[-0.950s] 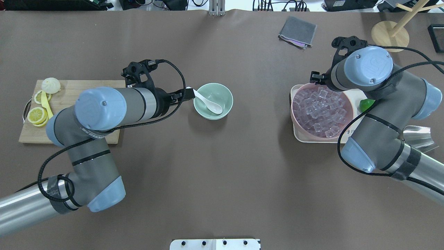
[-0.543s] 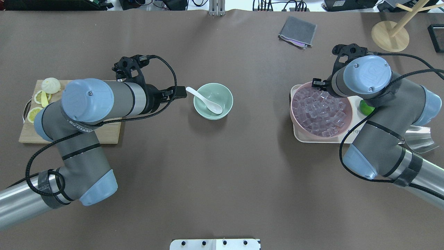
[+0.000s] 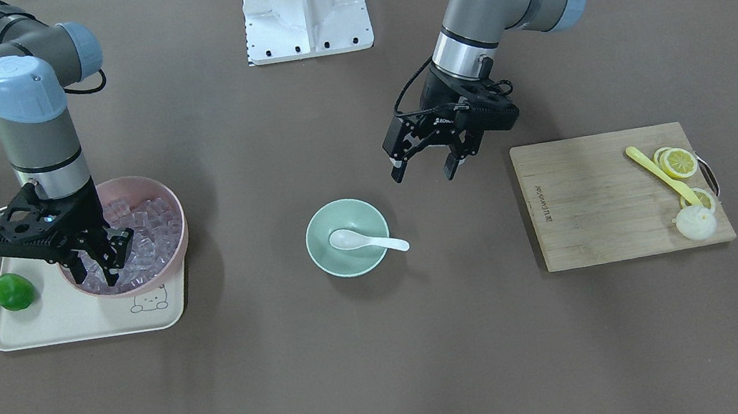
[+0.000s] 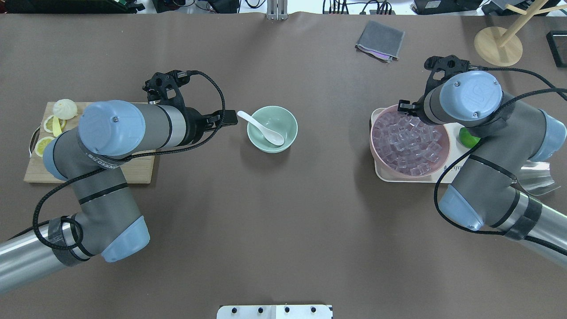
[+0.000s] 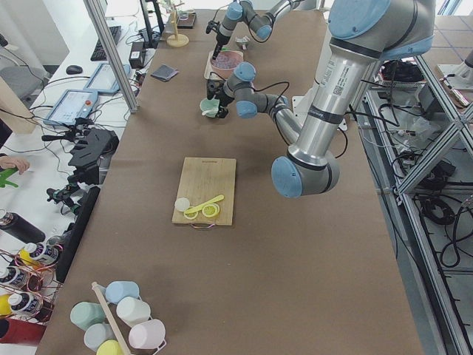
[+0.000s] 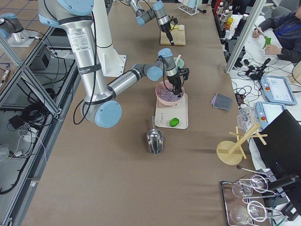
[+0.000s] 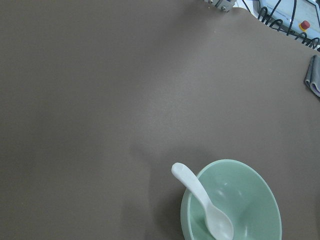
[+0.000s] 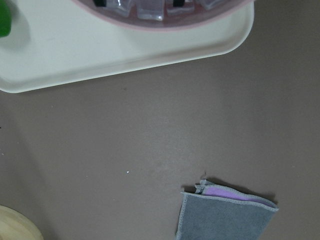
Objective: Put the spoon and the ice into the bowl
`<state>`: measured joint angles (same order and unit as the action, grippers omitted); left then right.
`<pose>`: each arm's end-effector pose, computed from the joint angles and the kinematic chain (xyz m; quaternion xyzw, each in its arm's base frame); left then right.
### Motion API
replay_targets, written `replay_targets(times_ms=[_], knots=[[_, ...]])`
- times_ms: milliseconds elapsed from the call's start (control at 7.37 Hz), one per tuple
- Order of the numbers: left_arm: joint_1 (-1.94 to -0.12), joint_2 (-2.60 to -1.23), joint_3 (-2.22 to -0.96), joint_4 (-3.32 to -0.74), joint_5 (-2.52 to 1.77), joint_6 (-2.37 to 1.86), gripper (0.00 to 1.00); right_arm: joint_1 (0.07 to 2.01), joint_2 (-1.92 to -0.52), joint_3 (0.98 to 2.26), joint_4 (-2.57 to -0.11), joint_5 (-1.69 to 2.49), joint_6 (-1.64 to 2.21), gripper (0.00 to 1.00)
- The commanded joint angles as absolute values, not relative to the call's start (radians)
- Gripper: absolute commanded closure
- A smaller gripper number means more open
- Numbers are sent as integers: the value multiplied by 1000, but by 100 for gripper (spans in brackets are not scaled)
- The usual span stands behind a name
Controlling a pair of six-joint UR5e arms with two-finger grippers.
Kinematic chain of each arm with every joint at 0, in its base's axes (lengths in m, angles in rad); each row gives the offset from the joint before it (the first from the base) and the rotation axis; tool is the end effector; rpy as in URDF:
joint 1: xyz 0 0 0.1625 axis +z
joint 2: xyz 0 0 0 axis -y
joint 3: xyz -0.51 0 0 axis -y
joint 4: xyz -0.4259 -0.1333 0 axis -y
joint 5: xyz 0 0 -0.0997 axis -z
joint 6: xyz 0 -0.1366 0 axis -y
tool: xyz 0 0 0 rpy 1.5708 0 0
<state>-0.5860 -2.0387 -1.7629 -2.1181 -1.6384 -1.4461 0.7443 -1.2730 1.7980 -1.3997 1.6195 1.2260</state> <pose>0.5390 -0.5067 0.3118 0.1713 0.5416 -0.1694 0.8054 -0.4160 -0.5553 0.4774 0.1571 -0.3035 0.1783 0.9227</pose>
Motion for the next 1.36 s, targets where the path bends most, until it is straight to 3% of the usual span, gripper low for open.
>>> replay_targets(times_ms=[0, 407, 1221], knots=[[-586, -2037, -1761, -2117, -1637, -1447, 2, 741, -1281, 1799, -1413, 1617, 1238, 46], [-586, -2037, -1753, -2118, -1637, -1445, 2, 727, -1281, 1798, -1414, 1608, 1267, 52], [-584, -2037, -1753, -2118, -1637, -1447, 2, 721, -1281, 1799, -1419, 1608, 1288, 53]])
